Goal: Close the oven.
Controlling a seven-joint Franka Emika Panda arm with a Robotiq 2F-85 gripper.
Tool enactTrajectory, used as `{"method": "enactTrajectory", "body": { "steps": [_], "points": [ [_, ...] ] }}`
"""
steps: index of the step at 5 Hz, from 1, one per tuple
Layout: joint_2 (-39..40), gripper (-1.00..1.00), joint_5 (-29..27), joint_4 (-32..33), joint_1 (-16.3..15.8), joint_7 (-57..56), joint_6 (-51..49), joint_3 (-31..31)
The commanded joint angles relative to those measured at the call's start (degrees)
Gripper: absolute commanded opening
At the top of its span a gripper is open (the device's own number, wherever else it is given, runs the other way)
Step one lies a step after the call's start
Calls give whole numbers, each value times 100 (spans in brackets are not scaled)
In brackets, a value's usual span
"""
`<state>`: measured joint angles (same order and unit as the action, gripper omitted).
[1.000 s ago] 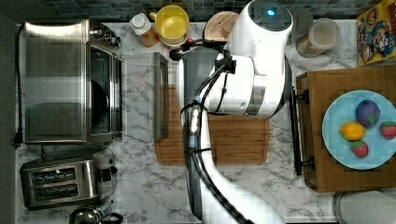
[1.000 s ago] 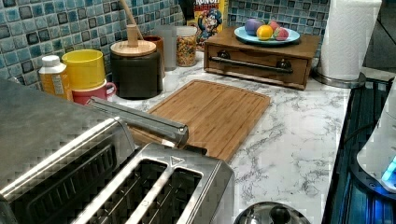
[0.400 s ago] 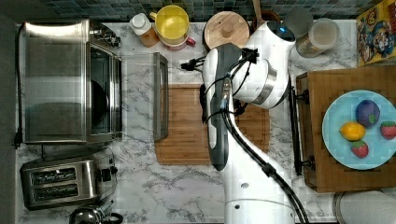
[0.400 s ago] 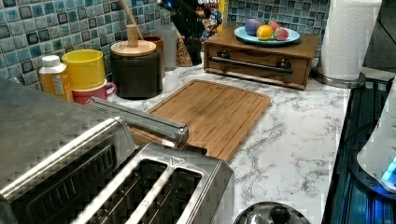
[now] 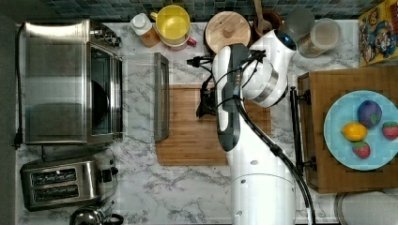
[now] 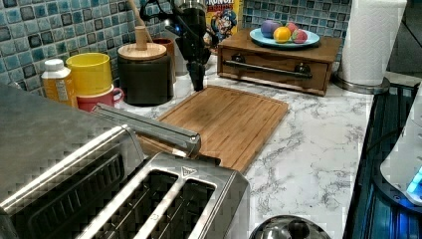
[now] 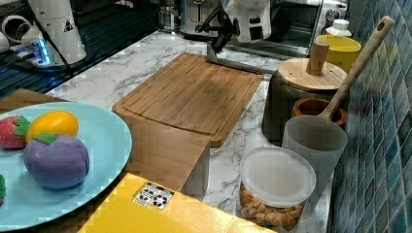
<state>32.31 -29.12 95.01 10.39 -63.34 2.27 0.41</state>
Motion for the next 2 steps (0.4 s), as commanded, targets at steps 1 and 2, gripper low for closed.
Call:
{"method": "enactTrajectory", "body": {
  "steps": [1, 2],
  "points": [
    [-401, -100, -975, 645, 227, -1175, 478, -411],
    [-144, -100, -1311, 702, 243, -1231, 835, -551]
  ]
}}
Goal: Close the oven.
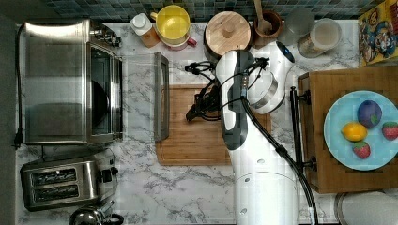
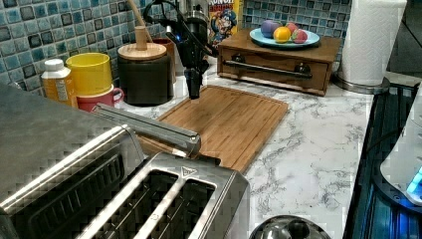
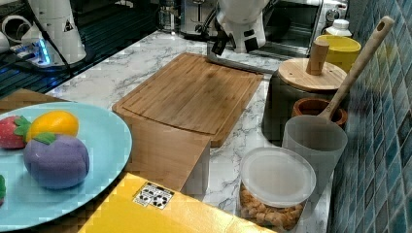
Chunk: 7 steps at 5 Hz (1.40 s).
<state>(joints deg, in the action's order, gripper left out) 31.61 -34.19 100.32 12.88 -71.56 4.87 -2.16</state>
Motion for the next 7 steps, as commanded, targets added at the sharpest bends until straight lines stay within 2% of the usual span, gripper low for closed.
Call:
{"method": "enactTrajectory", "body": {
  "steps": [1, 2, 3, 4, 6, 7],
  "points": [
    [102, -100, -1153, 97, 19, -549, 667, -389],
    [53, -100, -1566, 233, -76, -751, 871, -475],
    [143, -100, -1620, 301, -370, -781, 1241, -415],
    [291, -100, -1528, 156, -443, -574, 1255, -500],
    [246, -100, -1604, 326, -654, -645, 1676, -531],
    [194, -100, -1730, 472, -639, -622, 1863, -670]
  ]
}}
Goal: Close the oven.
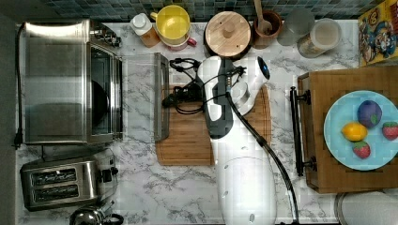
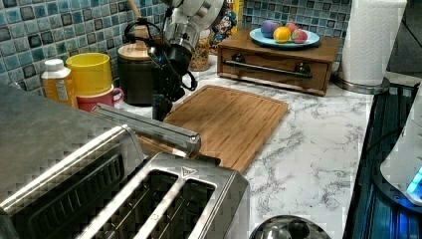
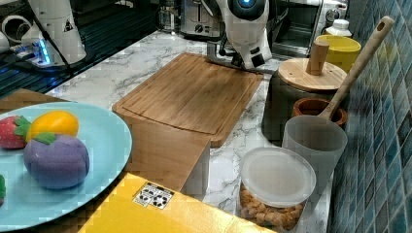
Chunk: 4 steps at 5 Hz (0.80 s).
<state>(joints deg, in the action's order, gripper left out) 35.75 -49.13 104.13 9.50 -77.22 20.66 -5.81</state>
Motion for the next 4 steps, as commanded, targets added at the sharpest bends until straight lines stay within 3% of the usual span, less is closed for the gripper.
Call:
{"method": "enactTrajectory", "body": {
  "steps": [1, 3, 4],
  "points": [
    [-94, -100, -43, -125, -382, 175, -116, -373],
    [-137, -100, 69, -269, -526, 789, -1048, -665],
    [-545, -100, -218, -180, -534, 777, -1312, -898]
  ]
}}
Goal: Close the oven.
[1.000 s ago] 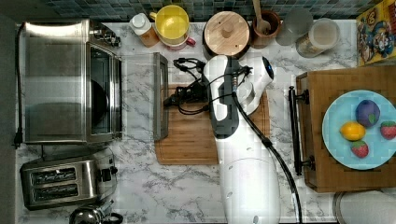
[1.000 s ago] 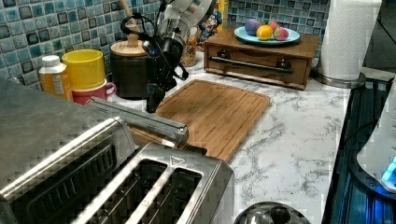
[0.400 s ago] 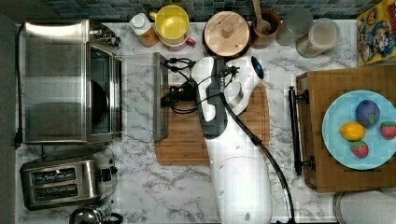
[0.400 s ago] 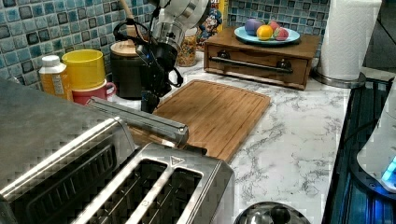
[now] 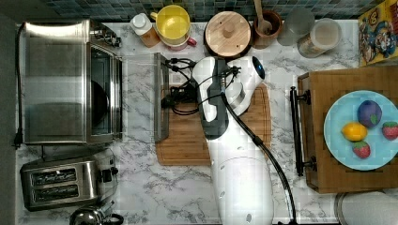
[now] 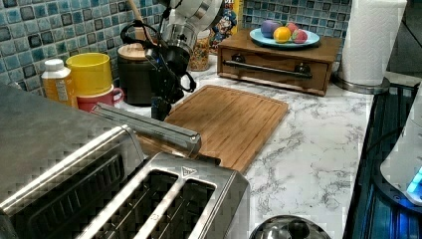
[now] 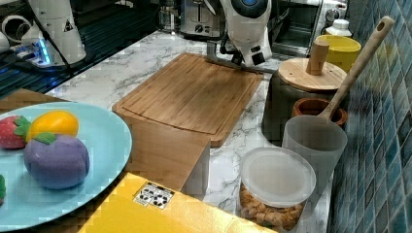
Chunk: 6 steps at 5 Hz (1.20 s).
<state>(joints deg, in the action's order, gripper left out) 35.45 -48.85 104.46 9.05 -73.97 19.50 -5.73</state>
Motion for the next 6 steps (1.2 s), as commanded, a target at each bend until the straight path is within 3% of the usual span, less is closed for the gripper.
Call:
{"method": "enactTrajectory", "body": {
  "steps": [1, 2, 3, 4, 6],
  "points": [
    [-848, -100, -425, -307, -519, 529, -1492, -1131],
    [-1144, -100, -323, -370, -726, 460, -1349, -1296],
    [-1400, -100, 170, -336, -1066, 411, -821, -1431],
    [-1837, -100, 548, 58, -1261, 252, -36, -1532],
    [-3184, -100, -154, 1354, -1472, -284, 2033, -1499]
  ]
}}
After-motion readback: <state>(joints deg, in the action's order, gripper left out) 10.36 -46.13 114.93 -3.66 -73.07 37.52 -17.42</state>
